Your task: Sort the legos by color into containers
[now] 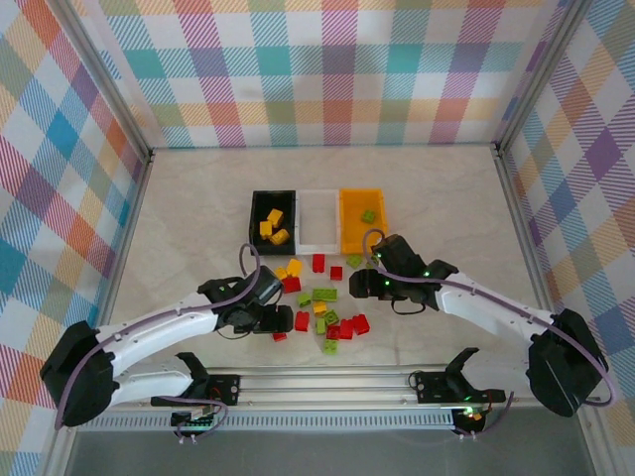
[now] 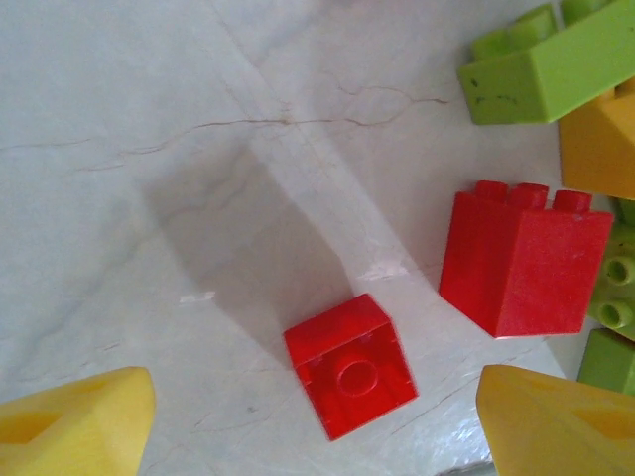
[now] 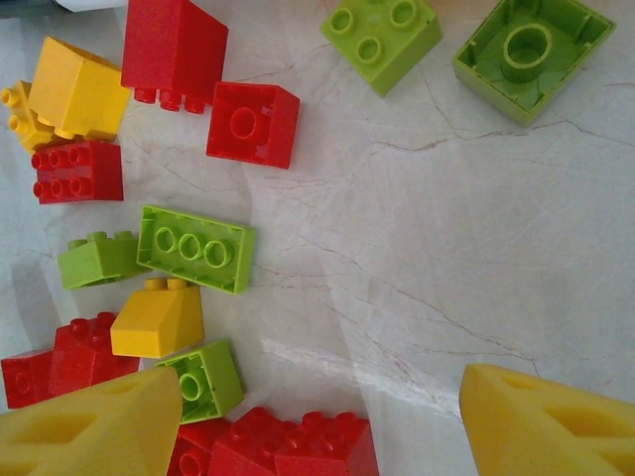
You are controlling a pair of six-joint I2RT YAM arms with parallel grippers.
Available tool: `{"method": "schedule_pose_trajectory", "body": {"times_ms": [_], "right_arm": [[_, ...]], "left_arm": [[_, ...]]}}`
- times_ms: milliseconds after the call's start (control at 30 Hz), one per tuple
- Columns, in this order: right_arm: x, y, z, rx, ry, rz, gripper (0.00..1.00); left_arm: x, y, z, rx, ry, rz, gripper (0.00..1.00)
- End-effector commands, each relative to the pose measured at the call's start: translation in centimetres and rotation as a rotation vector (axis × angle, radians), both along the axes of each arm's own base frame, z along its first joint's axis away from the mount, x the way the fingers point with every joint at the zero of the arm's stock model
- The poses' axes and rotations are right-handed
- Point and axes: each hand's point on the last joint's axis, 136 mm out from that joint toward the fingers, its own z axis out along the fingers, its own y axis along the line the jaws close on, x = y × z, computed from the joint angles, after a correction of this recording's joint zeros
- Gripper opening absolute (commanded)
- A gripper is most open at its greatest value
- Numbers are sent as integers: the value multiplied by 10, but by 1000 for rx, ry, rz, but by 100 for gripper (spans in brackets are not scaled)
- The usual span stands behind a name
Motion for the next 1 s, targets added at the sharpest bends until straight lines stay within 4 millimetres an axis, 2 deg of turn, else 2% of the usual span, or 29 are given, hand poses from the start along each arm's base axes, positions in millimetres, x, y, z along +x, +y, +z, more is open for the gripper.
{"method": "schedule_pose_trajectory", "body": {"times_ms": [0, 100, 300, 433, 567, 633, 767, 867, 967], "right_arm": [[-1, -8, 3, -15, -11, -23, 75], [-1, -12, 5, -23, -21, -27, 75], [-1, -14, 5, -29, -29, -32, 75], [-1, -14, 4, -29, -30, -33, 75], [0, -14, 3, -36, -32, -34, 75], [1, -14, 4, -35, -35, -37, 75], [3, -14, 5, -31, -40, -47, 75], [4, -14, 5, -27, -42, -51, 75], [4, -14, 6, -25, -44, -51, 75]], "left_arm": [[0, -23, -3, -49, 19, -35, 83], [-5, -26, -12, 9, 42, -88, 80], [-13, -13, -34, 124, 88, -134, 70], [-11, -16, -37, 121, 90, -132, 56], [-11, -13, -34, 127, 78, -122, 46], [-9, -12, -29, 121, 61, -111, 40], [2, -14, -12, 114, 5, -90, 35], [25, -23, 15, 97, -77, -84, 33], [59, -35, 42, 73, -150, -69, 32]]}}
